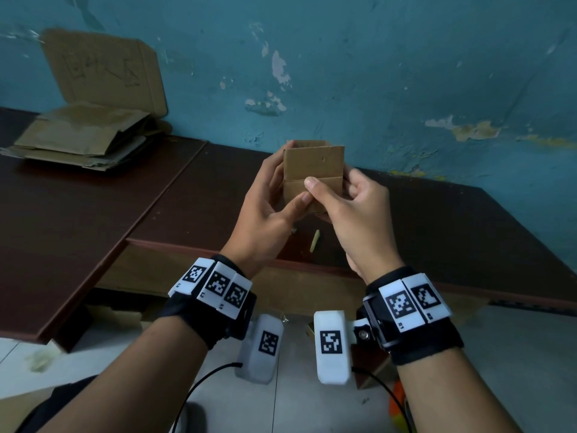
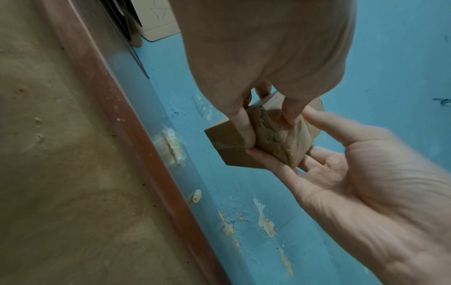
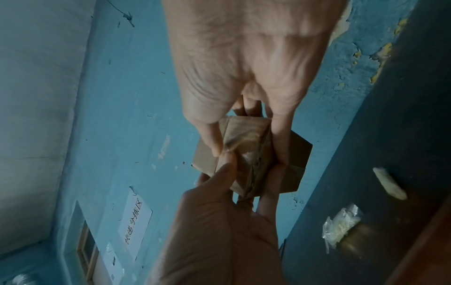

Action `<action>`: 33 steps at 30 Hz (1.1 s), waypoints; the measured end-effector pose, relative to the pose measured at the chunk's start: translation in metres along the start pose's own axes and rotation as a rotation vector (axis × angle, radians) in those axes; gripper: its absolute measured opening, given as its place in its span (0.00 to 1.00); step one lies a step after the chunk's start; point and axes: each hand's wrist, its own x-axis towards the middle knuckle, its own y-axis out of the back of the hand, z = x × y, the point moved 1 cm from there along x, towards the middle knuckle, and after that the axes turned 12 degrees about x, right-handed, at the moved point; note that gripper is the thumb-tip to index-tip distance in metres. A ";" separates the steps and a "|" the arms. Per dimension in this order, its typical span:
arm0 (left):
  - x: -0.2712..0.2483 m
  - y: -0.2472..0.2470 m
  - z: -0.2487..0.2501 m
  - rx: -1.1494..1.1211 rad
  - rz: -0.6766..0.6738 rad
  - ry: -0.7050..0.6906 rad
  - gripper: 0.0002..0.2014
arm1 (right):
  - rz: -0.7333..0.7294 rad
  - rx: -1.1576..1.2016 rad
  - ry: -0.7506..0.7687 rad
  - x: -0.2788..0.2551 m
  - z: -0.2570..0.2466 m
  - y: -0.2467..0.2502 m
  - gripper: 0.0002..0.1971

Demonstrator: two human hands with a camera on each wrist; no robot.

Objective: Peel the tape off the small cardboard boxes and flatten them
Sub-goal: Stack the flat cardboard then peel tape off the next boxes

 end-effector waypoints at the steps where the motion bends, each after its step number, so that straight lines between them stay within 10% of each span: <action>1: 0.000 -0.001 0.000 0.000 -0.011 0.000 0.37 | 0.001 -0.008 0.005 0.000 0.001 0.001 0.11; 8: 0.000 0.002 0.001 0.029 -0.081 0.067 0.45 | 0.021 -0.058 0.028 0.004 0.004 0.003 0.14; 16: 0.000 0.000 0.003 -0.077 -0.060 0.156 0.29 | -0.005 -0.072 0.017 0.008 0.006 0.008 0.15; 33: -0.001 -0.001 0.001 -0.014 -0.048 0.019 0.35 | 0.019 -0.041 -0.004 0.003 0.000 0.007 0.09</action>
